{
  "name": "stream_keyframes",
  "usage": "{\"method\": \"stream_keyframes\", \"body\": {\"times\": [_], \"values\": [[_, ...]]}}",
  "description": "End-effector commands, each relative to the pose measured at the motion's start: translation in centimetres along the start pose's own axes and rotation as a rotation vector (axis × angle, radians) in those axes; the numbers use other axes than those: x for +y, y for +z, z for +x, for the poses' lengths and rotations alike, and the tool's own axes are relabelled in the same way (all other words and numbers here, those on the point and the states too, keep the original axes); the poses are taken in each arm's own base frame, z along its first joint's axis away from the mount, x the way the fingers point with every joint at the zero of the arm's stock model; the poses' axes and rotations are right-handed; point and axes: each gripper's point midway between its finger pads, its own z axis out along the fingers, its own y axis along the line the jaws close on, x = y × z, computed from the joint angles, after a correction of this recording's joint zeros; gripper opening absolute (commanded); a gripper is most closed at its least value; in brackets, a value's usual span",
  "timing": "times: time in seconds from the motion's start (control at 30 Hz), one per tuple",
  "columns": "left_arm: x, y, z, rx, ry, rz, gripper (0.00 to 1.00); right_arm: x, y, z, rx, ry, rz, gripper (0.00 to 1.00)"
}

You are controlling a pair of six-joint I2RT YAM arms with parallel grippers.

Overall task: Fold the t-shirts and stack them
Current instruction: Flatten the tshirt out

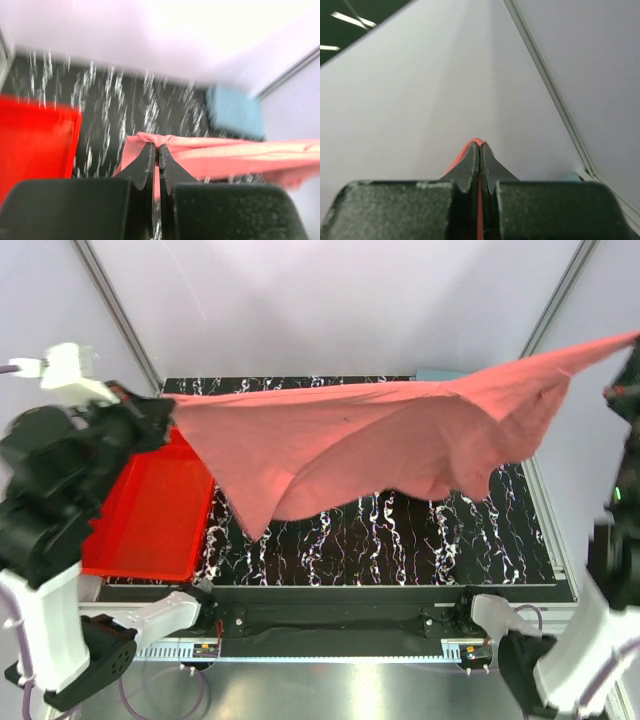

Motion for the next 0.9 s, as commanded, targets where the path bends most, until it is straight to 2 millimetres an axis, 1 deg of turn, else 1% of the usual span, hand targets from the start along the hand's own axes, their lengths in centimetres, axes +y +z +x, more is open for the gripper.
{"method": "stream_keyframes", "body": {"times": [0.0,0.03,0.07,0.1,0.13,0.17,0.2,0.23,0.27,0.3,0.33,0.37,0.4,0.43,0.47,0.5,0.53,0.57,0.6,0.63,0.67,0.7,0.73,0.77,0.8,0.83,0.87], "values": [[-0.2,-4.5,-6.6,-0.247,0.038,0.035,0.0,2.2,-4.6,-5.6,-0.165,-0.048,-0.119,0.0],[-0.6,-5.5,-7.9,-0.299,0.033,0.059,0.0,2.6,-5.5,-5.6,-0.156,-0.063,-0.154,0.0],[-0.7,-7.1,-9.1,-0.347,0.027,0.081,0.0,2.7,-6.4,-5.8,-0.153,-0.07,-0.168,0.0],[-0.9,-7.9,-9.7,-0.372,0.023,0.096,0.0,3.0,-8.1,-6.8,-0.176,-0.068,-0.189,0.0],[-1.1,-8.9,-10.5,-0.404,0.013,0.115,0.0,3.9,-9.6,-8.0,-0.199,-0.068,-0.233,0.0],[-1.2,-9.7,-10.9,-0.427,0.006,0.132,0.0,4.3,-10.6,-8.3,-0.196,-0.079,-0.256,0.0],[-1.1,-11.4,-11.4,-0.465,-0.012,0.158,0.0,4.8,-12.3,-9.4,-0.223,-0.08,-0.29,0.0],[-1.5,-12.7,-12.1,-0.508,-0.026,0.197,0.0,5.1,-13.8,-10.4,-0.254,-0.074,-0.312,0.0],[-1.6,-13.7,-12.3,-0.531,-0.037,0.223,0.0,5.2,-15.1,-11.4,-0.292,-0.062,-0.324,0.0],[-1.9,-15.6,-11.8,-0.549,-0.057,0.285,0.0,5.2,-17.3,-12.6,-0.335,-0.056,-0.339,0.0],[-2.5,-17.0,-12.4,-0.603,-0.071,0.35,0.0,5.1,-18.2,-12.9,-0.351,-0.059,-0.345,0.0],[-3.0,-17.8,-12.1,-0.619,-0.093,0.405,0.0,5.0,-19.5,-13.6,-0.384,-0.059,-0.352,0.0],[-3.4,-15.8,-10.5,-0.573,-0.102,0.417,0.0,4.6,-19.3,-13.4,-0.386,-0.059,-0.339,0.0],[-3.0,-16.3,-10.4,-0.596,-0.134,0.422,0.0,3.8,-17.7,-12.1,-0.353,-0.064,-0.298,0.0],[-2.9,-14.8,-9.8,-0.558,-0.158,0.396,0.0,3.6,-16.4,-11.4,-0.335,-0.072,-0.28,0.0],[-2.0,-12.9,-8.6,-0.487,-0.164,0.316,0.0,3.1,-14.2,-9.4,-0.281,-0.079,-0.255,0.0],[-2.4,-8.7,-7.6,-0.389,-0.144,0.25,0.0,3.0,-12.8,-8.5,-0.255,-0.083,-0.247,0.0],[-2.6,-6.6,-7.2,-0.333,-0.117,0.212,0.0,2.9,-10.3,-7.0,-0.213,-0.09,-0.23,0.0],[-2.5,-4.8,-5.8,-0.246,-0.089,0.173,0.0,2.6,-8.7,-5.9,-0.185,-0.097,-0.211,0.0],[-3.9,-2.2,-6.6,-0.203,-0.079,0.166,0.0,2.4,-7.4,-5.1,-0.169,-0.099,-0.195,0.0],[-4.6,-1.3,-6.8,-0.171,-0.084,0.173,0.0,2.3,-5.6,-4.3,-0.145,-0.104,-0.181,0.0],[-5.4,-1.1,-6.0,-0.103,-0.087,0.198,0.0,2.6,-5.5,-4.7,-0.154,-0.106,-0.184,0.0],[-6.9,-2.1,-7.8,-0.143,-0.102,0.268,0.0,2.8,-5.2,-5.0,-0.163,-0.106,-0.187,0.0],[-7.5,-2.0,-8.0,-0.145,-0.09,0.297,0.0,2.6,-5.0,-5.1,-0.172,-0.11,-0.177,0.0],[-7.0,-2.7,-9.4,-0.221,-0.101,0.28,0.0,2.0,-4.8,-5.2,-0.185,-0.126,-0.149,0.0],[-5.4,-0.8,-7.9,-0.201,-0.096,0.196,0.0,1.8,-4.9,-5.5,-0.199,-0.137,-0.14,0.0],[-3.6,-2.8,-8.1,-0.263,-0.144,0.151,0.0,1.6,-4.8,-5.4,-0.201,-0.142,-0.129,0.0]]}}
